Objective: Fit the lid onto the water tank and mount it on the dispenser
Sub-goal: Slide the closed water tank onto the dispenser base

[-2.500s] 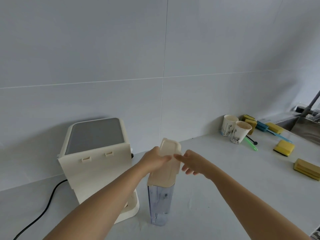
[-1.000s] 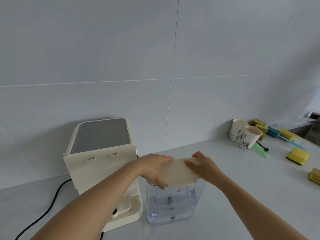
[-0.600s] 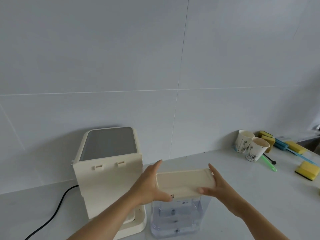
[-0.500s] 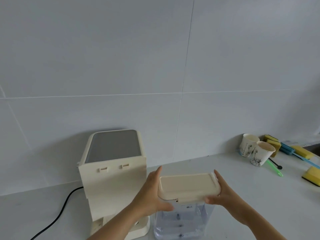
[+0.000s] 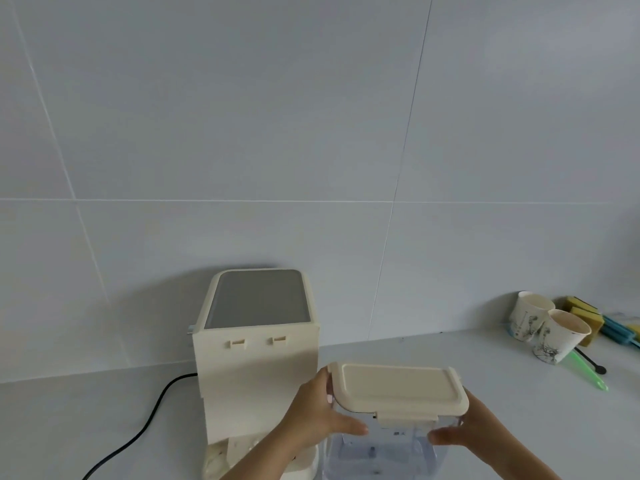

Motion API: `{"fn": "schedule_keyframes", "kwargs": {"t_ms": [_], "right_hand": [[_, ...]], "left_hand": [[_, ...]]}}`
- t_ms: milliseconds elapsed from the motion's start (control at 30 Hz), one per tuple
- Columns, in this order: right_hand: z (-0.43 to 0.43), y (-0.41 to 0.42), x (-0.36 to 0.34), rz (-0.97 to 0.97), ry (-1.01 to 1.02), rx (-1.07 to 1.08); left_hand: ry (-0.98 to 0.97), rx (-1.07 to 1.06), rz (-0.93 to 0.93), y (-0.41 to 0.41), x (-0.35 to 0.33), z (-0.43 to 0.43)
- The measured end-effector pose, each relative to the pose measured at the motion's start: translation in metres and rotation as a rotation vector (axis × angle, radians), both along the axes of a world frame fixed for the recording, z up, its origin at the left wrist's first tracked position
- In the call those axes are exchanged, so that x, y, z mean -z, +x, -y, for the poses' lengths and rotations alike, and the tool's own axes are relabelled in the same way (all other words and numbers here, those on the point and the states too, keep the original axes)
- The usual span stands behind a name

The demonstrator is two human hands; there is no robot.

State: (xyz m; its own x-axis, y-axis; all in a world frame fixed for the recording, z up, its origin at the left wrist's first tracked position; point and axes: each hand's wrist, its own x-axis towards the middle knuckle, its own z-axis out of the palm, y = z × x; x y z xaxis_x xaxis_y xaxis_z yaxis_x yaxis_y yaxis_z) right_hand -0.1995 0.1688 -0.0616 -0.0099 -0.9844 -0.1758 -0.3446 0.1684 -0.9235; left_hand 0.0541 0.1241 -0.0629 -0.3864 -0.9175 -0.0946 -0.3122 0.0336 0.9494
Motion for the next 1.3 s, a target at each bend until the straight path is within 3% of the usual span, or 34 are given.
{"fn": "schedule_keyframes", "kwargs": {"t_ms": [433, 733, 1100, 1300], "right_hand": [[0.015, 0.021, -0.074, -0.059, -0.079, -0.067], [0.039, 0.080, -0.104, -0.035, -0.138, -0.184], [0.062, 0.149, -0.104, -0.002, -0.200, -0.262], [0.066, 0.159, -0.095, -0.014, -0.177, -0.202]], "left_hand": [[-0.176, -0.061, -0.038, 0.033, -0.069, 0.003], [-0.232, -0.140, -0.076, 0.093, -0.103, -0.002], [-0.187, -0.189, -0.018, 0.153, -0.115, 0.002], [-0.134, -0.166, -0.011, 0.159, -0.108, 0.013]]}}
